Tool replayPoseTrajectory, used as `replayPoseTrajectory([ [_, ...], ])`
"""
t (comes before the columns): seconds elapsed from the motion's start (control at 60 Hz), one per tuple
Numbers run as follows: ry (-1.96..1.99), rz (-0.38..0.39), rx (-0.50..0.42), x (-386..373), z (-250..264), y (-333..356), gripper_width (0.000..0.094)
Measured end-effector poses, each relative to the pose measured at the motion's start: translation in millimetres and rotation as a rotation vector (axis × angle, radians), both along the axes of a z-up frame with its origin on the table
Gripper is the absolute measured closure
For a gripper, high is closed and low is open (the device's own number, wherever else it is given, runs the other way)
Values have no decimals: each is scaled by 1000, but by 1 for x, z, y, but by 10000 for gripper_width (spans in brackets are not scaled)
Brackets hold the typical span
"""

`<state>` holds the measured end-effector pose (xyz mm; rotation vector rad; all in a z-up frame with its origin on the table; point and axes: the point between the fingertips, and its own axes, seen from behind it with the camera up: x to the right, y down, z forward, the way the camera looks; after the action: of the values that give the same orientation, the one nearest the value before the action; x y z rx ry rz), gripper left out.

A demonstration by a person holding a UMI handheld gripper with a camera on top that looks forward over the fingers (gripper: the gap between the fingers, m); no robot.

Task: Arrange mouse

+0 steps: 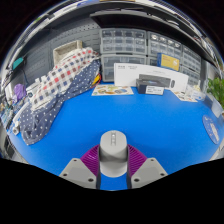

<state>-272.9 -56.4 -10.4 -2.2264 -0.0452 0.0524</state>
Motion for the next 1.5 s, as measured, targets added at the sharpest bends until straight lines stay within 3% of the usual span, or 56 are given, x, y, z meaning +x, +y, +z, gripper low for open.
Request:
replayPoseTrajectory([
  [0.1,13,22,-4,-1,-1,0,582],
  [0.133,20,45,-3,-2,0,1,633],
  [0.333,112,169,-40,9,7,-6,633],
  [0.55,79,228,97,120,116,17,631],
  [0.75,-48,159,277,273,236,60,632],
  [0.883,-93,71,313,369,267,75,621],
  [1.0,-100,8,260,435,238,82,620],
  [1.167,-110,-37,79,497,140,66,622],
  [1.383,-69,-32,-98,514,36,34,623],
  [1.467,-57,-29,-148,514,9,22,590],
  [1.5,-51,-33,-127,513,8,23,592],
])
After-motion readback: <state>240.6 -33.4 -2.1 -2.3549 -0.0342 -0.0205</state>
